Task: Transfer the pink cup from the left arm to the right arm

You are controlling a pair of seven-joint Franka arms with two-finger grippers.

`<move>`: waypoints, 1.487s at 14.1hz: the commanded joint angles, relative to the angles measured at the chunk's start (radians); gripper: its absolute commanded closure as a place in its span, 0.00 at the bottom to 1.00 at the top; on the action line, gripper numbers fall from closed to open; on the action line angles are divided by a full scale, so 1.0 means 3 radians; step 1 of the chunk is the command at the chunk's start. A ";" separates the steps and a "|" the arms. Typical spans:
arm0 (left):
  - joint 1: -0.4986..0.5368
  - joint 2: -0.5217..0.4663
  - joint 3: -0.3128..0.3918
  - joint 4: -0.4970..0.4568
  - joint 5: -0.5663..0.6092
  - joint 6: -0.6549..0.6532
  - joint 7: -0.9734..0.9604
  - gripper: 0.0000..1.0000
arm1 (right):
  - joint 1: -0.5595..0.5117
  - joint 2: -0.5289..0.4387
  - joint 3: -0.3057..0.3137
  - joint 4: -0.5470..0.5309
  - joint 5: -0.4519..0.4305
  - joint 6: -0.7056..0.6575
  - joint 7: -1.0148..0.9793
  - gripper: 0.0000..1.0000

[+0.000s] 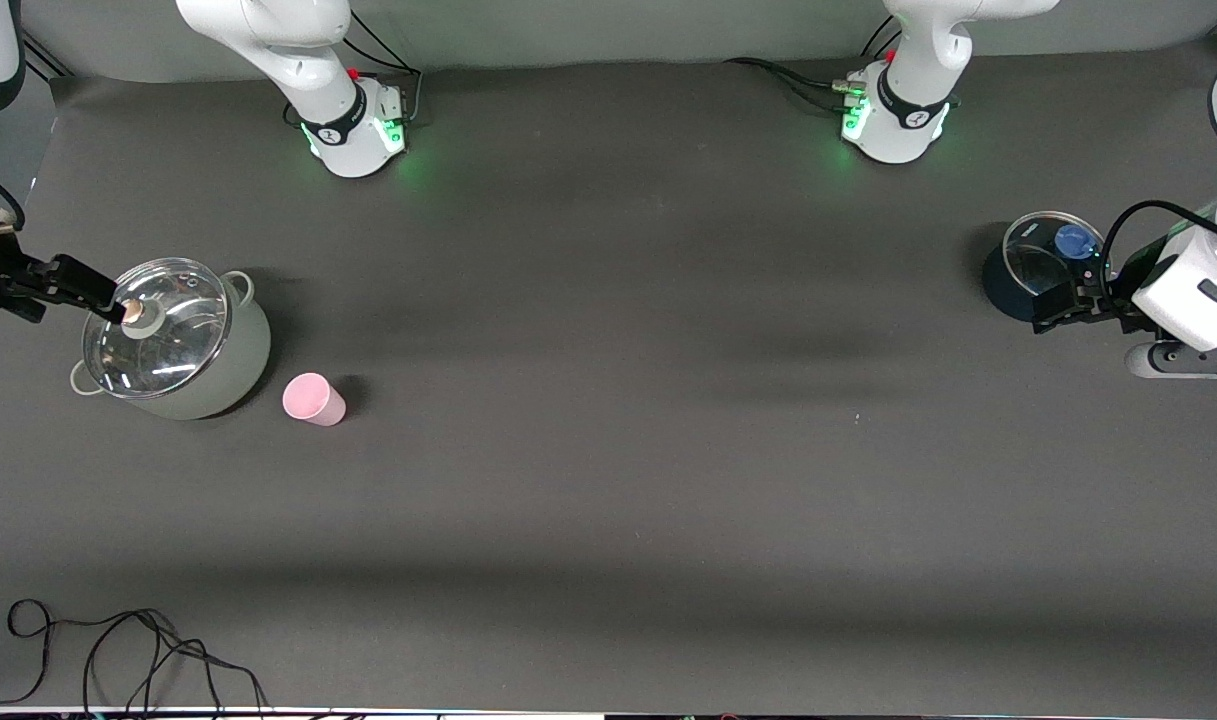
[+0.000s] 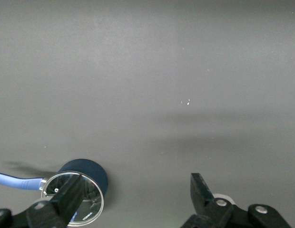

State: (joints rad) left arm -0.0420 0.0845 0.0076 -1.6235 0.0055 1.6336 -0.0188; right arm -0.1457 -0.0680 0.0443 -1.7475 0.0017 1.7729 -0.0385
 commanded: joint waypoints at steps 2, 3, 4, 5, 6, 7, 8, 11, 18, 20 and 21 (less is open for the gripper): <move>-0.0003 0.0010 0.0000 0.0058 0.0033 -0.0051 0.0022 0.00 | -0.0051 -0.0106 0.0067 -0.0096 -0.0036 0.0099 -0.0025 0.00; -0.0003 0.0010 -0.0005 0.0058 0.0033 -0.0046 0.0022 0.00 | -0.0031 -0.0106 0.0067 -0.0096 -0.0036 0.0083 0.0081 0.00; -0.0003 0.0010 -0.0005 0.0058 0.0033 -0.0051 0.0022 0.00 | -0.0020 -0.0096 0.0077 -0.0091 -0.0036 0.0083 0.0254 0.00; -0.0003 0.0010 -0.0005 0.0058 0.0033 -0.0051 0.0022 0.00 | 0.0000 -0.0085 0.0128 -0.0086 -0.0036 0.0083 0.0317 0.00; -0.0003 0.0015 -0.0005 0.0058 0.0033 -0.0046 0.0022 0.00 | 0.0010 -0.0065 0.0134 -0.0076 -0.0036 0.0083 0.0317 0.00; -0.0003 0.0015 0.0000 0.0053 0.0033 -0.0046 0.0022 0.00 | 0.0046 -0.0019 0.0129 -0.0040 -0.0036 0.0083 0.0317 0.00; -0.0003 0.0015 -0.0005 0.0058 0.0033 -0.0051 0.0022 0.00 | 0.0056 0.0037 0.0103 -0.0020 -0.0036 0.0083 0.0302 0.00; -0.0003 0.0015 -0.0005 0.0053 0.0033 -0.0046 0.0022 0.00 | 0.0056 0.0042 0.0098 -0.0014 -0.0036 0.0078 0.0312 0.00; -0.0003 0.0015 -0.0005 0.0053 0.0033 -0.0046 0.0022 0.00 | 0.0056 0.0058 0.0093 -0.0009 -0.0026 0.0078 0.0328 0.00; -0.0003 0.0015 -0.0005 0.0053 0.0033 -0.0046 0.0027 0.00 | 0.0061 0.0063 0.0093 -0.0004 -0.0026 0.0083 0.0328 0.00; -0.0003 0.0015 -0.0005 0.0053 0.0033 -0.0046 0.0027 0.00 | 0.0061 0.0063 0.0093 -0.0004 -0.0026 0.0083 0.0328 0.00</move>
State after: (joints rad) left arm -0.0420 0.0845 0.0074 -1.6235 0.0055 1.6336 -0.0188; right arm -0.1357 -0.0522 0.0764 -1.7548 0.0017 1.7874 0.0367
